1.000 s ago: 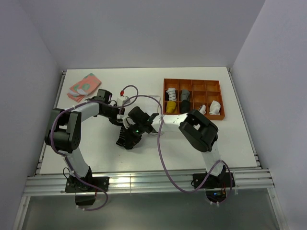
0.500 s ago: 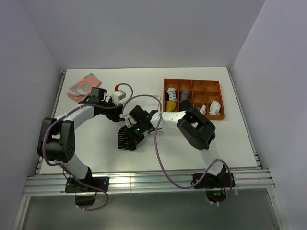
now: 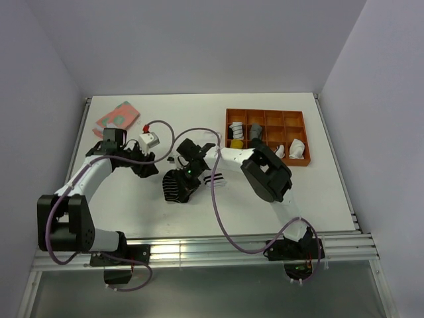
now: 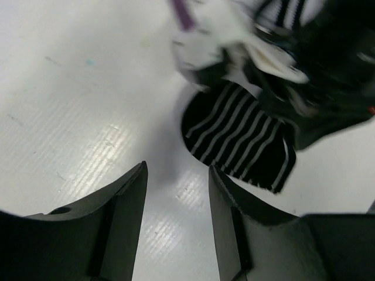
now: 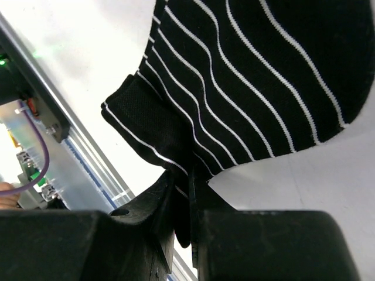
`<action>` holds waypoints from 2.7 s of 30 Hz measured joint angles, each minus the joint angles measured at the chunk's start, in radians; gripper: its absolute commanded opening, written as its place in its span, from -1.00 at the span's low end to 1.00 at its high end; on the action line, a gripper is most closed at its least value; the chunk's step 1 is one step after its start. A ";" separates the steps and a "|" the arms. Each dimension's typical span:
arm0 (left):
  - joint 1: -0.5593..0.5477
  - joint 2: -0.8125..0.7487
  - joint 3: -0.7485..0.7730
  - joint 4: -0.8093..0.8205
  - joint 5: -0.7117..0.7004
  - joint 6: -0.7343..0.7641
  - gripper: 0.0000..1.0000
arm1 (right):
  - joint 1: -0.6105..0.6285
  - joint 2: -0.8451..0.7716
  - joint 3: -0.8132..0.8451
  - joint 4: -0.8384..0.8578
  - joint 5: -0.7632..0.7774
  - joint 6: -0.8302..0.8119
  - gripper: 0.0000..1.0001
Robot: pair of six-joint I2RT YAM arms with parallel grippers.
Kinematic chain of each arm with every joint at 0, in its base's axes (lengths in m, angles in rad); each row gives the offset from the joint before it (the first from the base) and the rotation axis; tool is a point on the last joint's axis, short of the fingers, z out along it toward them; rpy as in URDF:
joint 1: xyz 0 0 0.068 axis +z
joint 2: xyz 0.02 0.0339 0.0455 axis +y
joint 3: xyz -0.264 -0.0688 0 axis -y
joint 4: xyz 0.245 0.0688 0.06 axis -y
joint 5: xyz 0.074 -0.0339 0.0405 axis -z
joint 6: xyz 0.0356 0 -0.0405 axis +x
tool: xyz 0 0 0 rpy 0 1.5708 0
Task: Roll the socks
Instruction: Roll the sock at the center of the board.
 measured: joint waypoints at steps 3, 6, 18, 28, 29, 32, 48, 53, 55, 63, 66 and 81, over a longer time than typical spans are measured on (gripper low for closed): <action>-0.008 -0.051 -0.019 -0.069 0.025 0.106 0.08 | 0.000 0.020 0.051 -0.056 0.025 -0.010 -0.67; -0.032 -0.074 -0.041 -0.129 0.040 0.203 0.11 | 0.000 0.036 0.088 -0.097 0.040 -0.019 -0.67; -0.289 -0.167 -0.196 -0.111 -0.020 0.249 0.16 | -0.001 0.046 0.109 -0.130 0.050 -0.026 -0.67; -0.381 -0.103 -0.196 -0.013 -0.086 0.194 0.13 | -0.002 0.046 0.109 -0.130 0.048 -0.026 -0.67; -0.383 -0.093 -0.196 -0.008 -0.092 0.193 0.14 | -0.002 0.046 0.109 -0.130 0.048 -0.027 -0.67; -0.387 -0.073 -0.196 0.008 -0.107 0.187 0.12 | -0.002 0.046 0.109 -0.130 0.047 -0.027 -0.67; -0.394 0.000 -0.196 0.064 -0.119 0.146 -0.06 | -0.009 0.047 0.108 -0.132 0.041 -0.026 -0.66; -0.394 0.018 -0.199 0.080 -0.118 0.138 -0.40 | -0.009 0.047 0.103 -0.128 0.037 -0.024 -0.63; -0.394 0.021 -0.205 0.082 -0.117 0.129 -0.53 | -0.009 0.047 0.101 -0.125 0.034 -0.021 -0.58; -0.394 0.025 -0.218 0.106 -0.103 0.117 -0.99 | -0.011 0.017 0.050 -0.073 0.029 0.009 -0.33; -0.385 0.029 -0.222 0.109 -0.087 0.118 -0.99 | -0.011 -0.008 0.016 -0.046 0.040 0.022 -0.25; -0.185 0.224 -0.067 -0.137 0.105 0.272 -0.99 | -0.018 -0.279 -0.323 0.182 0.268 0.072 -0.07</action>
